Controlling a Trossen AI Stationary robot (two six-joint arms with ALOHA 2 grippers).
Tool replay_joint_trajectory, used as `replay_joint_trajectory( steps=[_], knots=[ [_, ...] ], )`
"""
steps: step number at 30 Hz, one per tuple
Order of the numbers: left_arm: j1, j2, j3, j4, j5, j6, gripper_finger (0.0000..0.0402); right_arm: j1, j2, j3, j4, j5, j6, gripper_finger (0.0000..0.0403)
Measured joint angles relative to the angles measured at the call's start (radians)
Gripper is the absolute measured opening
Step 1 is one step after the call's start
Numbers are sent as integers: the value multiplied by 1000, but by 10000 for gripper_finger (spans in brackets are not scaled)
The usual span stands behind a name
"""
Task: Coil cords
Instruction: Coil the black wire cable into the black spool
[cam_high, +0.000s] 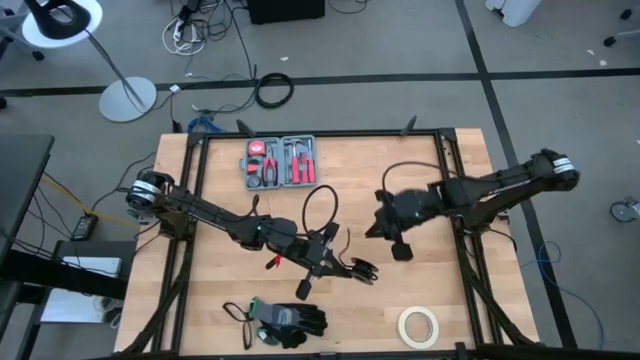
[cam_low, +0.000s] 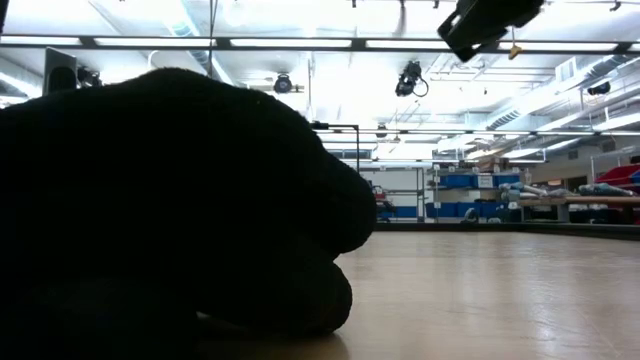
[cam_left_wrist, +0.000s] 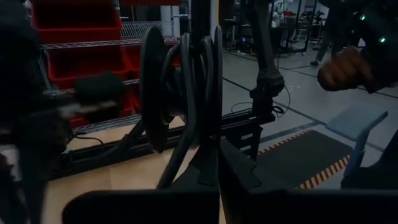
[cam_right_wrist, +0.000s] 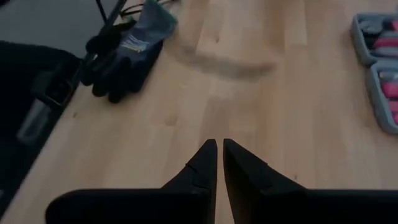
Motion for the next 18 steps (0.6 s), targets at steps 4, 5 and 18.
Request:
replay_joint_trajectory(
  steps=[4, 5, 18],
  knots=[
    [0, 0, 0, 12, 2, 0, 0, 114, 0, -40, 72, 195, -34, 27],
    [0, 0, 0, 13, 2, 0, 0, 143, 0, -48, 105, 251, -53, 27],
    [0, 0, 0, 96, -7, -1, 0, 300, 2, -132, 417, 590, -250, 70]
  ],
)
